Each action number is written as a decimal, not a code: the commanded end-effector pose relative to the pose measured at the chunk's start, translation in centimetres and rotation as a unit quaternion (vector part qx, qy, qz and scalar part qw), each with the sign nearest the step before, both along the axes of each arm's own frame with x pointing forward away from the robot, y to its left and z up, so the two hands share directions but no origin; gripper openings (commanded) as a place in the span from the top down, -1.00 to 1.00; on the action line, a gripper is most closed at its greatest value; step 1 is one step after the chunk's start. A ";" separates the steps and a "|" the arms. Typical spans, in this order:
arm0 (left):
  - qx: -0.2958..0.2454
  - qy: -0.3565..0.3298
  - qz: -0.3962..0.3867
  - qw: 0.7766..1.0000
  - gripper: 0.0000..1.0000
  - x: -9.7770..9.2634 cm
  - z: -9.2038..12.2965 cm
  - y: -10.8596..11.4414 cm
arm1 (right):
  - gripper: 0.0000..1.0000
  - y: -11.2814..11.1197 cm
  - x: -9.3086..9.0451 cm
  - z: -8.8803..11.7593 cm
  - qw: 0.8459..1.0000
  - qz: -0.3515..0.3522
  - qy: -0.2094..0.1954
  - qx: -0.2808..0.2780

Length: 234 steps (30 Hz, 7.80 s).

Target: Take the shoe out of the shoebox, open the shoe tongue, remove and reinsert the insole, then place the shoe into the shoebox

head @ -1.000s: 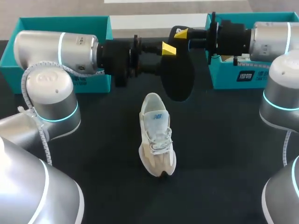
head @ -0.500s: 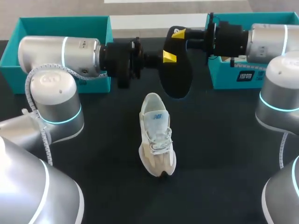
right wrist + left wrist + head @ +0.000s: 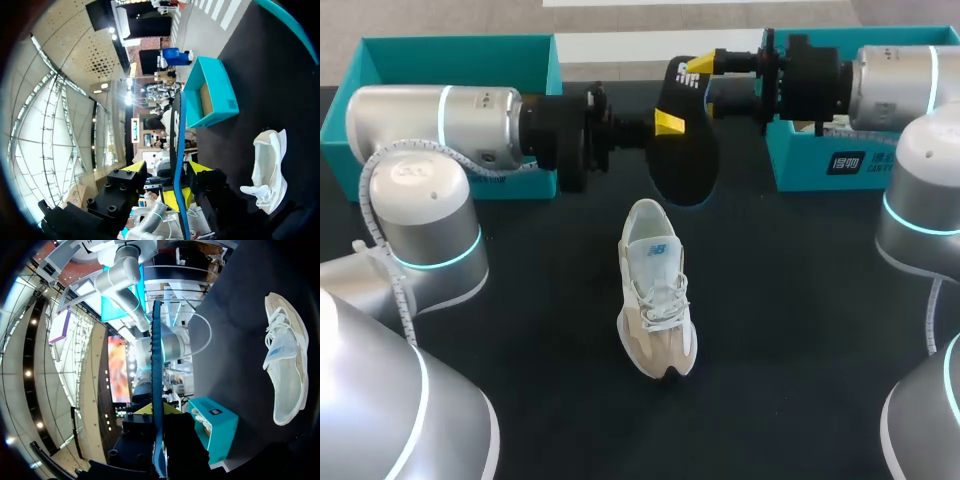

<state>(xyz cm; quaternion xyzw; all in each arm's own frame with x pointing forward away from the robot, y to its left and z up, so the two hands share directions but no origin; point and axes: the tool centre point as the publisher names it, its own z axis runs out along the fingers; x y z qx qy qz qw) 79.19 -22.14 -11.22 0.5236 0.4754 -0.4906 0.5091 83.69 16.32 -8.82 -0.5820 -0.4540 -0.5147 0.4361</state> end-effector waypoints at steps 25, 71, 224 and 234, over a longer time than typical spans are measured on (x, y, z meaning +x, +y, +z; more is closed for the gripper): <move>0.023 0.013 0.010 1.000 1.00 -0.5 0.2 3.8 | -1.00 -3.7 -4.2 0.4 0.991 0.070 -0.112 0.002; 0.095 0.529 -0.039 0.843 1.00 -2.5 0.3 3.4 | -1.00 -11.0 -6.6 -0.1 0.991 0.092 -0.097 0.000; 0.083 0.996 -0.007 -0.018 1.00 -0.3 -4.9 1.7 | -1.00 1.5 -8.0 0.3 0.773 -0.045 -0.109 -0.623; 0.083 0.996 -0.007 -0.018 1.00 -0.3 -4.9 1.7 | -1.00 3.1 -7.4 -1.2 0.769 -0.005 -0.074 -0.636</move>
